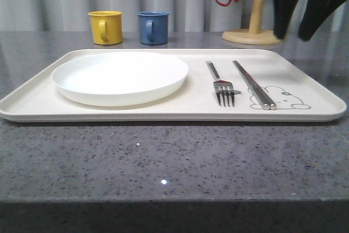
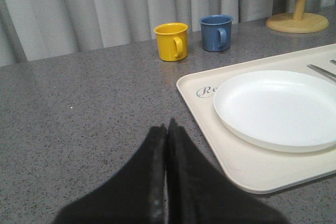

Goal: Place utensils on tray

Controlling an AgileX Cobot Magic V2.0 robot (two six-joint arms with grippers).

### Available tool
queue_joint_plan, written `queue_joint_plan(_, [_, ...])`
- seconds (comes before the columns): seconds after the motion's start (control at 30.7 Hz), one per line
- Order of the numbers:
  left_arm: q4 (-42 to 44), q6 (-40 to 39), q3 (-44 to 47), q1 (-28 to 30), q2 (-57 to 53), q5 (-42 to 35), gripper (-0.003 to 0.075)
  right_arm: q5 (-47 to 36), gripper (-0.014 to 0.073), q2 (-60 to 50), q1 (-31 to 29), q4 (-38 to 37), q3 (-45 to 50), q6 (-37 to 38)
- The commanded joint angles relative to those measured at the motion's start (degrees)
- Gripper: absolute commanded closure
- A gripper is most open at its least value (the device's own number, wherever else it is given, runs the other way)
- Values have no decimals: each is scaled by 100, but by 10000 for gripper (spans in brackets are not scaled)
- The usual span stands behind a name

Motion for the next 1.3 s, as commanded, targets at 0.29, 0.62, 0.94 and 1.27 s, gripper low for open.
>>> queue_joint_plan(0.29, [-59,-70,-143,5,44,-452,738,674,274,-683,-2193,-192,-153,-1981])
queue_joint_plan(0.62, [-59,-70,-143,5,44,-452,738,481,274,10,-2653,-111,-148,-2122])
queue_joint_plan(0.94, [-59,-70,-143,5,44,-452,738,213,274,796,-2653,118,-148,-2165])
queue_joint_plan(1.27, [-59,-70,-143,5,44,-452,738,252,592,949,-2648,124,-148,-2165])
